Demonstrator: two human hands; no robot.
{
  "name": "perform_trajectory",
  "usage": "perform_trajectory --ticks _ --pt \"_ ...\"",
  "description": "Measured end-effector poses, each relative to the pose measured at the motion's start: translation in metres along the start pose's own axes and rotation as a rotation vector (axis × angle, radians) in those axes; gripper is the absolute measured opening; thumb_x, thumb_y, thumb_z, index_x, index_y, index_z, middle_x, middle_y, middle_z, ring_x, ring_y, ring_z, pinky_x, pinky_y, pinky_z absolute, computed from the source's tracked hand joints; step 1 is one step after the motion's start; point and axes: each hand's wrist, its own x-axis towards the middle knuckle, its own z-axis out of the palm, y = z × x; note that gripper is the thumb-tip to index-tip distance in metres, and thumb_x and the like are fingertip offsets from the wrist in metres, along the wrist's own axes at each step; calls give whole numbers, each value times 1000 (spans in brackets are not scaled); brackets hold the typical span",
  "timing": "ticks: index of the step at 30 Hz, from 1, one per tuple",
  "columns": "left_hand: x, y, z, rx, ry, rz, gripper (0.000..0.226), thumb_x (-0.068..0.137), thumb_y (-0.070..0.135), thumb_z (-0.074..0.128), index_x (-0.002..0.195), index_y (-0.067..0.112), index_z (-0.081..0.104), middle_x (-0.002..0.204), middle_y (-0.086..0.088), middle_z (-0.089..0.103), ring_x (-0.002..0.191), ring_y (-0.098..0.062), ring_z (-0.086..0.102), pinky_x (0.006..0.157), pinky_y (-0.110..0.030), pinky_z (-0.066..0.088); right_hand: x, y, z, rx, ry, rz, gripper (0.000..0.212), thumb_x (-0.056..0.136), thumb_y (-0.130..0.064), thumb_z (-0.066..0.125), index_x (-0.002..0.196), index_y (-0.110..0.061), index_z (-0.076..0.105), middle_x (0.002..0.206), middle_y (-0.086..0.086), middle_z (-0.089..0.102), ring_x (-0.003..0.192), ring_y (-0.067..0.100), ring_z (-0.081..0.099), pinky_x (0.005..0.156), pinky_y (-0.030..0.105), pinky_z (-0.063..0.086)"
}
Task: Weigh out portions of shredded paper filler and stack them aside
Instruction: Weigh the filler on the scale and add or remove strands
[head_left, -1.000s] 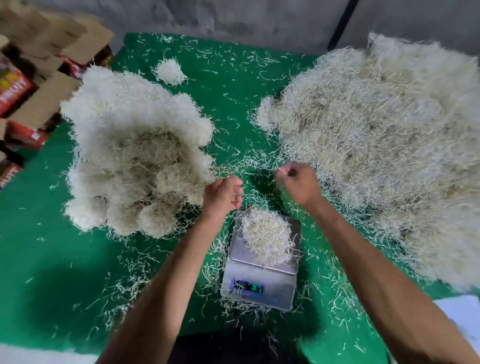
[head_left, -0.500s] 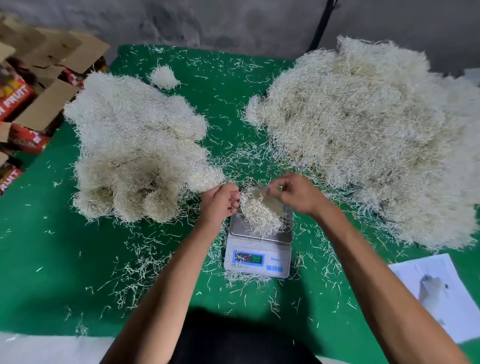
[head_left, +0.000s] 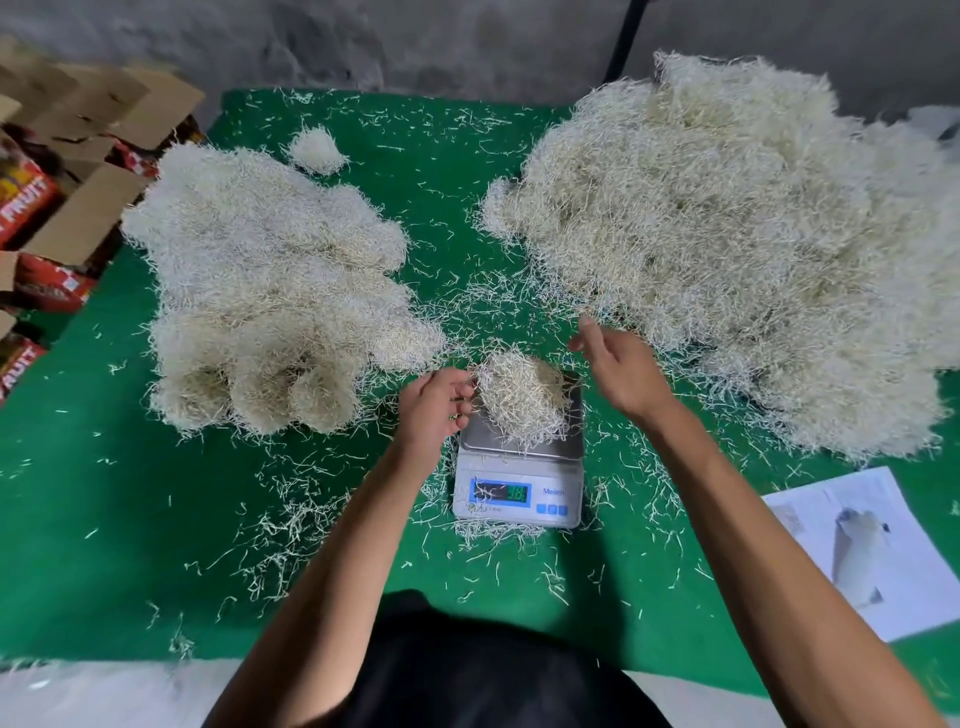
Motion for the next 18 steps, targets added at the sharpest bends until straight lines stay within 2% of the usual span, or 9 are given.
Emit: perform_trajectory --ticks 2,4,6,9,12,14,16,18 --pt "-2 -3 -2 22 -15 8 12 97 13 59 101 6 68 82 -3 66 63 -12 56 61 -27 48 -4 1 3 7 -14 12 68 108 -60 24 115 -13 73 79 1 68 67 -5 62 63 22 42" --pt "-5 -4 -4 33 -23 13 11 98 14 59 99 7 68 82 -2 66 63 -11 56 61 -27 48 -7 3 6 13 -14 25 67 108 -60 26 115 -13 73 72 -8 61 59 -9 57 63 23 43" --pt "-6 -5 -4 43 -18 9 13 98 14 58 102 7 68 83 -3 66 64 -12 56 62 -28 48 -9 5 7 10 -18 16 66 108 -60 26 114 -14 72 70 -1 64 55 -1 60 63 28 49" --pt "-8 -8 -4 37 3 -8 14 97 12 59 104 4 67 85 -5 66 66 -14 56 62 -29 48 -13 9 8 35 -14 10 65 107 -62 26 112 -15 72 91 10 74 81 20 72 77 39 58" --pt "-8 -12 -4 20 29 -21 15 97 11 59 106 2 67 85 -6 67 64 -15 56 60 -29 48 -15 13 11 127 -35 47 66 104 -66 27 112 -18 71 114 8 75 99 20 71 89 41 56" --pt "-8 -16 -4 21 53 -33 14 96 11 60 105 3 68 81 -4 68 60 -13 57 58 -28 49 -15 16 12 189 -48 81 66 104 -65 28 115 -15 70 122 7 73 109 21 69 97 43 54" --pt "-8 -21 -4 24 60 -46 13 95 11 62 102 4 70 78 -3 69 58 -11 58 57 -28 48 -17 22 13 190 -29 97 64 107 -59 29 114 -10 70 121 10 72 107 23 69 94 41 56" --pt "-8 -26 -5 50 55 -61 13 94 11 61 101 4 70 77 -3 69 58 -12 58 57 -29 48 -21 35 15 135 31 114 59 110 -51 32 109 -5 70 115 13 73 94 21 69 78 33 54"
